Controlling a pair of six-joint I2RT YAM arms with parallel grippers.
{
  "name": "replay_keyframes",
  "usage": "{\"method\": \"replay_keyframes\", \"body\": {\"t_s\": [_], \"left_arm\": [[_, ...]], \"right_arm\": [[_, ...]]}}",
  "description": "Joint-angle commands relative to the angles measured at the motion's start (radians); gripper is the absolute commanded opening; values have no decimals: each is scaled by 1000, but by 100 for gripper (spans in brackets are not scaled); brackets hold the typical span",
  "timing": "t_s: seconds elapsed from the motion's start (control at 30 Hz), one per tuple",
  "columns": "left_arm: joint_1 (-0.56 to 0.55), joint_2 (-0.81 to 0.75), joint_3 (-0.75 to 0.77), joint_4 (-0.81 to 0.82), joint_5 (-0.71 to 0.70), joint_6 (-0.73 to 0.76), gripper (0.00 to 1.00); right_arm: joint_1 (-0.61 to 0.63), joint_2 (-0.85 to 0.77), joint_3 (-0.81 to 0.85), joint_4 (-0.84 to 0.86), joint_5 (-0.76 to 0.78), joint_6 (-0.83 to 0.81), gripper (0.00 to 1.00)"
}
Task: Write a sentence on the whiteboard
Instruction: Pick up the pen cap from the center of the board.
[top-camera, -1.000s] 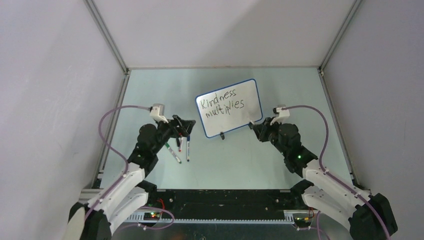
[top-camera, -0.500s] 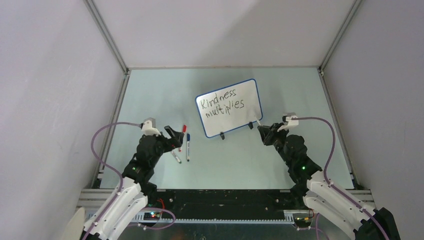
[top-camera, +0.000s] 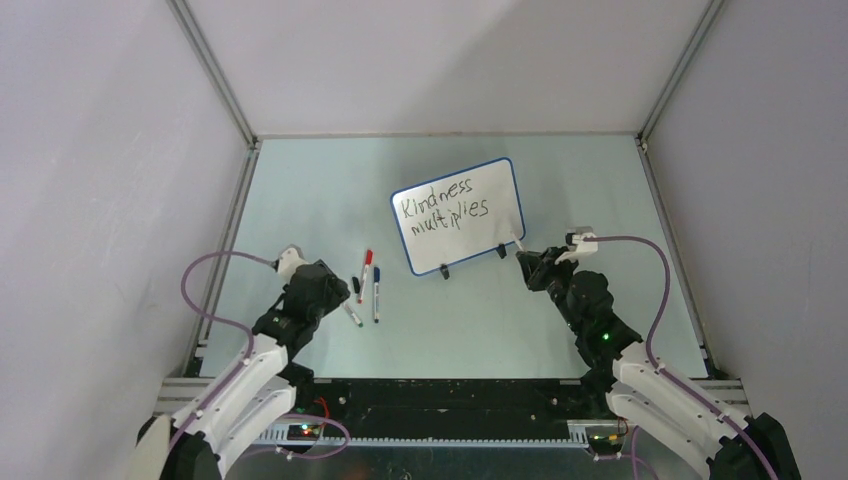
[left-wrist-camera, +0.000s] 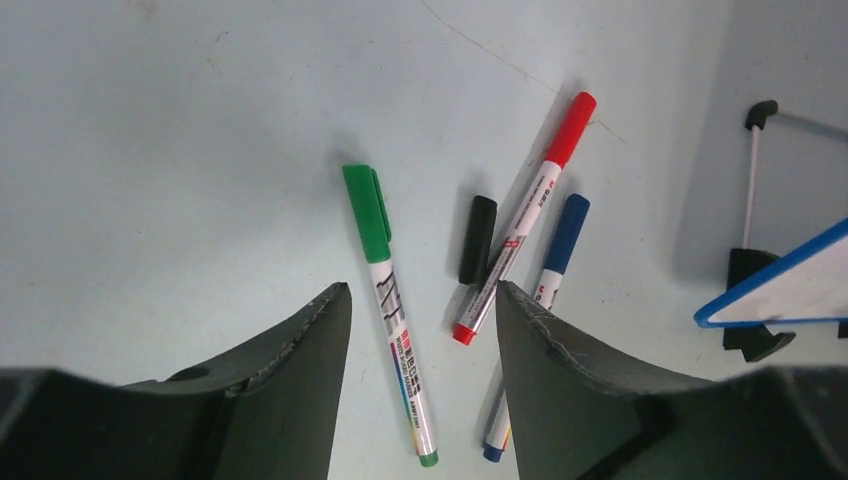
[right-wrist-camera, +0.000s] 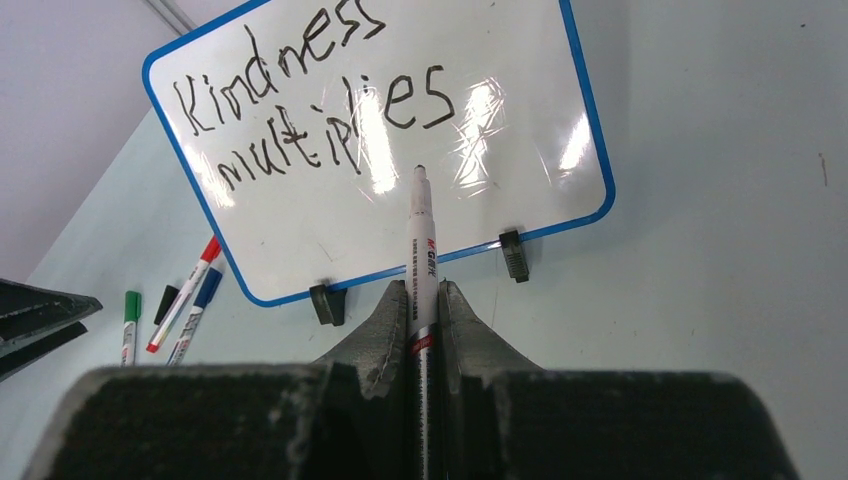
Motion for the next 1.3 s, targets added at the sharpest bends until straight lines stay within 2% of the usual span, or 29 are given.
{"method": "replay_keyframes", "body": {"t_s": [0.0,0.2,0.37,1.0,1.27], "left_arm": [[2,99,119,-80,-68,-55,61],[-18,310,300,-181,-18,25,63],[-38,438,404,-231,-35,85,59],[-75,697,460,-139,-9,98,47],[-82,792,513,-213,-81,56,38]], "right_arm": [[4,0,3,55,19,-1,0],[5,7,3,57,17,4,0],[5,10,4,58,19,5,0],[4,5,3,57,24,-1,0],[6,1,2,54,24,-4,0]]}}
